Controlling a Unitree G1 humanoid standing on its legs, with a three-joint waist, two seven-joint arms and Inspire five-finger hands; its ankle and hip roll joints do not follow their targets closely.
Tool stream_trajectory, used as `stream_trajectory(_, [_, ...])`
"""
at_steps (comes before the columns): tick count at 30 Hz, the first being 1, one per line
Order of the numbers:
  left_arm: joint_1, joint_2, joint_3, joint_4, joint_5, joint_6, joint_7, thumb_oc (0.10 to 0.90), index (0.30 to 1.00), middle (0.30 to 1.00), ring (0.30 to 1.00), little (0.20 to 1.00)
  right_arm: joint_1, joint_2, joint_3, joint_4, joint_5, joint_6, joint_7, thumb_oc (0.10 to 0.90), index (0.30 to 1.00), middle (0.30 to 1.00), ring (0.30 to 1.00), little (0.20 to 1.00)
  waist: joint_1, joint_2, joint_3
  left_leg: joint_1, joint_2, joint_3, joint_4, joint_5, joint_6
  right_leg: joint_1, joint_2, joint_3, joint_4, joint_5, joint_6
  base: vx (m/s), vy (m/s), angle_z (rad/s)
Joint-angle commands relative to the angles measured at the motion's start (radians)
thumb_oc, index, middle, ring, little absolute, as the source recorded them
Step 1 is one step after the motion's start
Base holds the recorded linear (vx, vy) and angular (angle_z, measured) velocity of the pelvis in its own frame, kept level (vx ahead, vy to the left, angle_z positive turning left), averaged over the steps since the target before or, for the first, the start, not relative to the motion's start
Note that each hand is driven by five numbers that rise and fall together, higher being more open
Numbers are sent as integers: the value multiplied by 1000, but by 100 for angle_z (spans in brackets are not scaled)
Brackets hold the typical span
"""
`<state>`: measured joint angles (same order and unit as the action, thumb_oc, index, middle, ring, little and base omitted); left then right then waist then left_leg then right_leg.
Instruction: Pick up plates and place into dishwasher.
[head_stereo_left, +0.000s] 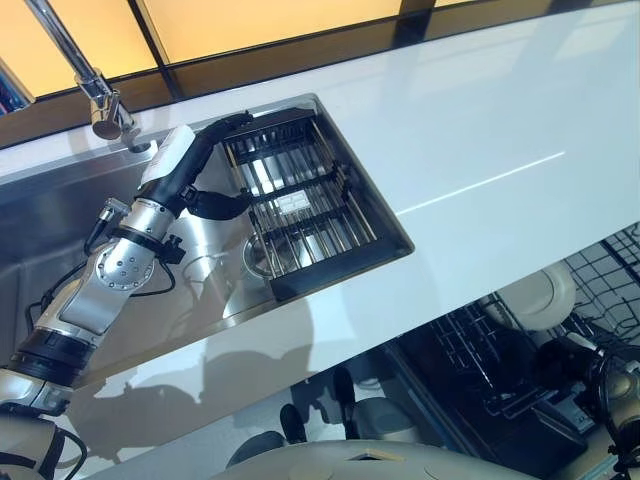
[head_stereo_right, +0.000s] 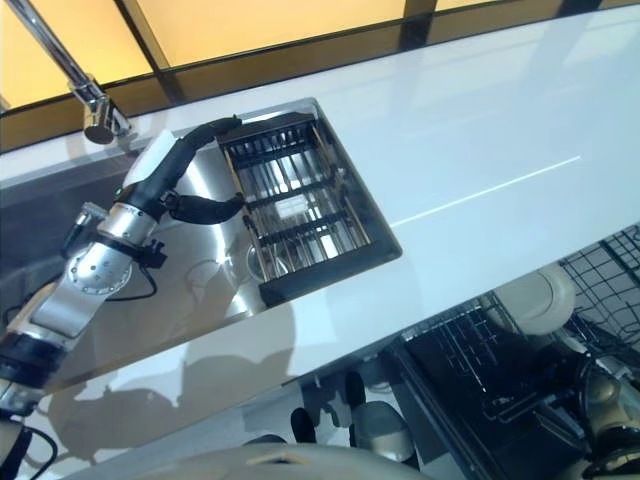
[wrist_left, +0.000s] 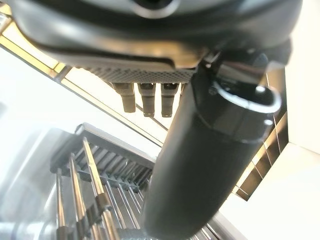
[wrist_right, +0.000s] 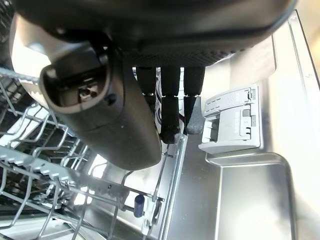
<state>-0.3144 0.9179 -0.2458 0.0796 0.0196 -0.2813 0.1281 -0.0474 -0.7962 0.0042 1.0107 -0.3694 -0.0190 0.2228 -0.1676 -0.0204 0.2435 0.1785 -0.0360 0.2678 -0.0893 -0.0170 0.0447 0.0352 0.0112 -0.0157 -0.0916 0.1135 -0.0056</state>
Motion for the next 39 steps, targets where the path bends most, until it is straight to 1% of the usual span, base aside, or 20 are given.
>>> stream_trajectory(1, [-166,41,8,-91,-55,-48,27,800,900,900,900,900,92,-30,19,168,-56,80,44,100,300,300,300,200,-30,17,-37,-46,35,12,50,-40,-28,-7,-23,-16,54,-61,124,-20,1,6])
stream_trajectory(5, [-178,39,1,-84,-55,-50,28,800,900,900,900,900,102,-29,7,182,-50,72,37,100,300,300,300,200,-32,14,-35,-44,36,12,46,-41,-29,-8,-22,-15,54,-60,126,-7,0,2])
stream_trajectory(9, [-189,32,-5,-80,-48,-43,19,800,900,900,900,900,105,-13,-3,180,-11,39,1,100,300,300,300,200,-33,13,-35,-44,36,9,48,-42,-27,-8,-21,-11,52,-59,126,0,0,0])
stream_trajectory(12, [-190,34,-4,-73,-45,-50,18,800,900,900,900,900,97,-10,-29,162,46,39,-42,100,300,300,300,200,-34,13,-40,-42,37,8,47,-44,-26,-5,-19,-8,51,-60,124,0,0,0])
stream_trajectory(13, [-186,40,1,-66,-45,-56,24,800,900,900,900,900,97,-10,-52,146,38,58,-60,100,300,300,300,200,-37,15,-43,-41,37,8,46,-44,-26,-6,-16,-6,52,-62,124,11,0,-3])
stream_trajectory(17, [-178,40,10,-57,-44,-58,31,800,900,900,900,900,120,-12,-52,146,-58,60,10,100,300,300,300,200,-42,16,-44,-40,38,14,43,-42,-30,-8,-16,-7,55,-62,126,0,0,0])
stream_trajectory(19, [-175,38,13,-61,-43,-58,28,800,900,900,900,900,123,-11,-45,150,-62,54,38,100,300,300,300,200,-40,15,-41,-40,38,13,44,-42,-28,-8,-17,-10,56,-62,126,0,0,0])
stream_trajectory(20, [-174,31,13,-73,-41,-47,24,800,900,900,900,900,117,-2,-14,155,-62,33,96,100,300,300,300,200,-34,13,-39,-40,36,8,46,-45,-26,-4,-19,-14,54,-64,124,0,0,0])
stream_trajectory(23, [-186,20,1,-81,-41,-40,14,800,900,900,900,900,88,33,46,170,-18,4,165,100,300,300,300,200,-20,15,-34,-41,35,-1,52,-47,-24,4,-22,-22,50,-65,120,0,0,0])
stream_trajectory(24, [-187,15,-2,-83,-39,-38,12,800,900,900,900,900,81,46,58,174,2,3,169,100,300,300,300,200,-16,16,-35,-41,35,-3,53,-47,-24,5,-22,-23,50,-65,119,0,0,0])
stream_trajectory(25, [-189,5,-9,-84,-35,-36,9,800,900,900,900,900,67,74,81,179,54,-12,166,100,300,300,300,200,-11,20,-36,-40,35,-7,55,-47,-23,8,-23,-25,49,-66,117,0,0,0])
stream_trajectory(28, [-196,-18,-25,-87,-32,-31,3,800,900,900,900,900,24,164,114,175,179,-8,136,100,300,300,300,200,4,34,-40,-34,34,-22,57,-49,-21,20,-25,-29,46,-69,112,41,-12,4])
stream_trajectory(30, [-196,-26,-25,-85,-28,-34,-1,800,900,900,900,900,12,194,115,167,213,-11,126,100,300,300,300,200,7,39,-41,-32,34,-24,58,-50,-21,23,-25,-31,46,-70,111,35,-6,8])
stream_trajectory(31, [-199,-37,-27,-83,-27,-35,-1,800,900,900,900,900,-10,244,119,155,313,-10,97,100,300,300,300,200,12,50,-42,-28,35,-30,58,-51,-20,29,-28,-33,45,-71,108,38,-2,11])
stream_trajectory(32, [-201,-39,-27,-82,-27,-35,-1,800,900,900,900,900,-17,258,119,151,341,-18,93,100,300,300,300,200,13,53,-42,-26,35,-31,58,-52,-20,30,-28,-34,45,-72,108,48,2,9])
stream_trajectory(33, [-206,-43,-29,-79,-29,-38,-2,800,900,900,900,900,-34,281,119,146,422,-29,82,100,300,300,300,200,18,61,-42,-22,34,-34,59,-52,-20,34,-30,-38,46,-72,106,30,8,2])
stream_trajectory(34, [-206,-46,-28,-80,-29,-36,-4,800,900,900,900,900,-46,293,115,138,443,-28,78,100,300,300,300,200,20,65,-44,-21,34,-36,59,-54,-19,36,-31,-39,45,-74,106,35,14,1])
stream_trajectory(35, [-209,-51,-26,-78,-30,-34,-7,800,900,900,900,900,-59,307,115,128,488,-45,61,100,300,300,300,200,23,71,-45,-18,34,-36,59,-55,-20,40,-33,-42,43,-75,105,0,0,0])
stream_trajectory(38, [-209,-56,-24,-76,-31,-31,-15,800,900,900,900,900,-73,316,112,104,544,-64,48,100,300,300,300,200,27,77,-47,-15,32,-40,59,-55,-21,45,-35,-43,40,-74,105,22,7,0])
stream_trajectory(39, [-206,-59,-25,-75,-32,-29,-17,800,900,900,900,900,-90,316,108,74,577,-76,27,100,300,300,300,200,31,81,-49,-14,31,-42,59,-55,-22,50,-37,-45,37,-75,105,0,0,0])
